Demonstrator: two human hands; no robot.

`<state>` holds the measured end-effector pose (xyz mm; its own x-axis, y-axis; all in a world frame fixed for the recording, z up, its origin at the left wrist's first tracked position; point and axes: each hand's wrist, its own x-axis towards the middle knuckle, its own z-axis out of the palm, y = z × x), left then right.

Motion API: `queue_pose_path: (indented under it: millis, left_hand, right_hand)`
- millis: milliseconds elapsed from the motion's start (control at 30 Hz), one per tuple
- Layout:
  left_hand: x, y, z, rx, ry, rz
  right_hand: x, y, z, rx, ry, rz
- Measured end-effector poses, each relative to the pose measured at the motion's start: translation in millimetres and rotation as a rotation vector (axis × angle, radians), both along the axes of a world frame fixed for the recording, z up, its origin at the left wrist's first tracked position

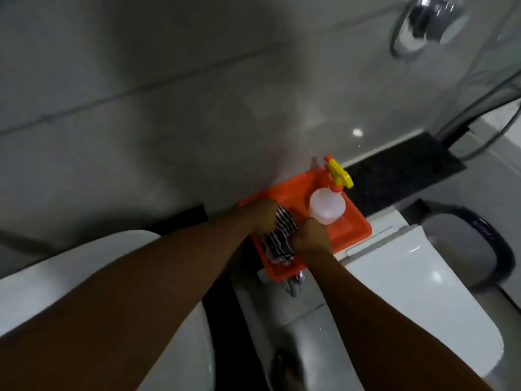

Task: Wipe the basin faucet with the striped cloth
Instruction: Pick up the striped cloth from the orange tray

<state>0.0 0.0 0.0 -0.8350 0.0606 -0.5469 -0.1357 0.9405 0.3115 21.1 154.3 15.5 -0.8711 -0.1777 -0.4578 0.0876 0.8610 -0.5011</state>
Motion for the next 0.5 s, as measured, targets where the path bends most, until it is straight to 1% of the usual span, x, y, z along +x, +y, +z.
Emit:
queue_pose_path:
  millis: [67,133,233,300,400,500]
  left_hand:
    - [-14,1,-21,0.003,-0.038,0.091]
    - [-22,-1,-38,-0.016,-0.063,0.142]
    - [-34,-1,-58,-0.023,-0.089,0.121]
    - [-41,-2,-66,-0.039,-0.069,0.12]
    - [-44,-3,-67,-0.036,-0.074,0.133]
    - [-42,-8,-57,0.054,-0.035,0.18]
  right_hand:
    - [-13,-2,-17,0.062,-0.029,-0.02]
    - [-22,-3,-32,0.151,-0.028,0.033]
    - [-26,-7,-53,0.213,-0.009,0.092]
    - [-30,-7,-64,0.188,-0.007,0.075]
    - [-40,-6,-73,0.084,-0.062,0.081]
    - [-53,-5,-69,-0.018,-0.123,0.032]
